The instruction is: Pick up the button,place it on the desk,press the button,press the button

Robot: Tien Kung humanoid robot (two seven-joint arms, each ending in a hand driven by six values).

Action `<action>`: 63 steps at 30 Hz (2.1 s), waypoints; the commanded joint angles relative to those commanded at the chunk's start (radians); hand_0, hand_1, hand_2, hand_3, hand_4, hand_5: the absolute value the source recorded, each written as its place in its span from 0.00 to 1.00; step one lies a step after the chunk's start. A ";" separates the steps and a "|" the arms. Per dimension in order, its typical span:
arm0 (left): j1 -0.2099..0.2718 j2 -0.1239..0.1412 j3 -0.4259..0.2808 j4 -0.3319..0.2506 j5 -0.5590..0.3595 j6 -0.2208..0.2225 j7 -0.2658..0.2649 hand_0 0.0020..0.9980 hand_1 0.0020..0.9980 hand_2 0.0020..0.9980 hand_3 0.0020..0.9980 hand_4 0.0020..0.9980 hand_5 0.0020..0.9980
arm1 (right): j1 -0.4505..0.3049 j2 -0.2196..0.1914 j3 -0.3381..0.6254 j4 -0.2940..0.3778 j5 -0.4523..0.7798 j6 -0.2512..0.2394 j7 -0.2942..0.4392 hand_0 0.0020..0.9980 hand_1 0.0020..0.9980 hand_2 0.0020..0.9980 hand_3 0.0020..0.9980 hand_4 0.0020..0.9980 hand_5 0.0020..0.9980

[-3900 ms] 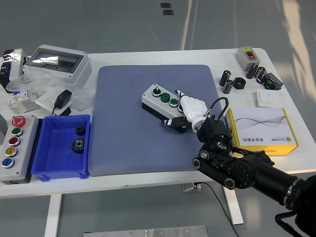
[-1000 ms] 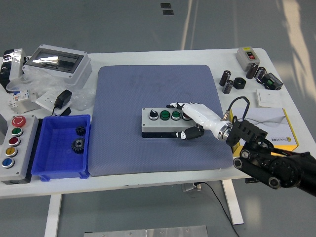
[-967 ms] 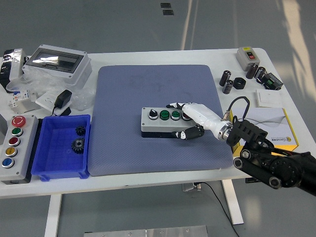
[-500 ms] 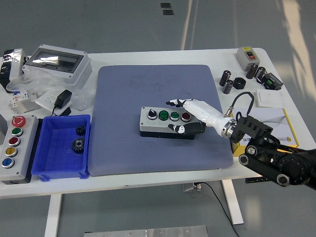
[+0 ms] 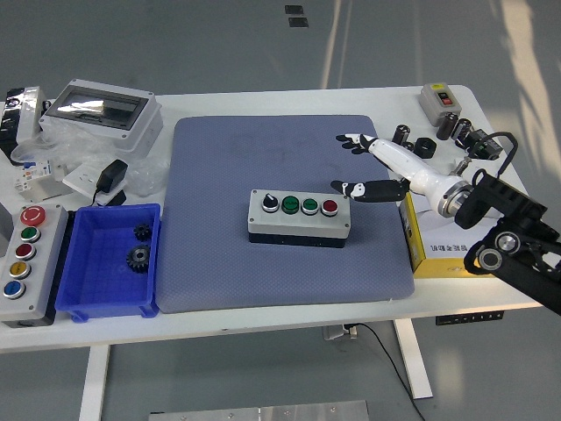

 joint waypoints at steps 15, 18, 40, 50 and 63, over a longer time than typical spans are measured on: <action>0.001 0.004 0.005 0.000 -0.007 0.001 0.006 0.63 0.58 0.53 0.59 0.59 0.20 | 0.168 0.047 -0.066 0.039 0.103 0.430 -0.329 0.00 0.15 0.26 0.76 0.29 0.13; 0.000 0.004 0.005 0.000 -0.007 0.001 0.006 0.63 0.58 0.53 0.59 0.59 0.20 | 0.180 0.063 -0.073 0.016 0.098 0.442 -0.336 0.00 0.15 0.26 0.76 0.29 0.13; -0.004 0.006 0.011 0.000 -0.011 0.000 0.004 0.63 0.58 0.53 0.59 0.59 0.20 | 0.201 0.166 -0.138 -0.151 0.094 0.386 -0.311 0.00 0.08 0.21 0.78 0.21 0.09; -0.003 0.006 0.018 0.000 -0.019 0.000 0.002 0.63 0.58 0.53 0.59 0.59 0.20 | 0.188 0.163 -0.098 -0.133 0.118 0.371 -0.277 0.00 0.07 0.20 0.77 0.21 0.10; 0.004 -0.005 0.024 0.000 -0.024 -0.001 -0.002 0.63 0.58 0.53 0.59 0.59 0.20 | -0.025 0.185 0.227 -0.036 0.018 0.338 -0.200 0.00 0.07 0.19 0.76 0.23 0.10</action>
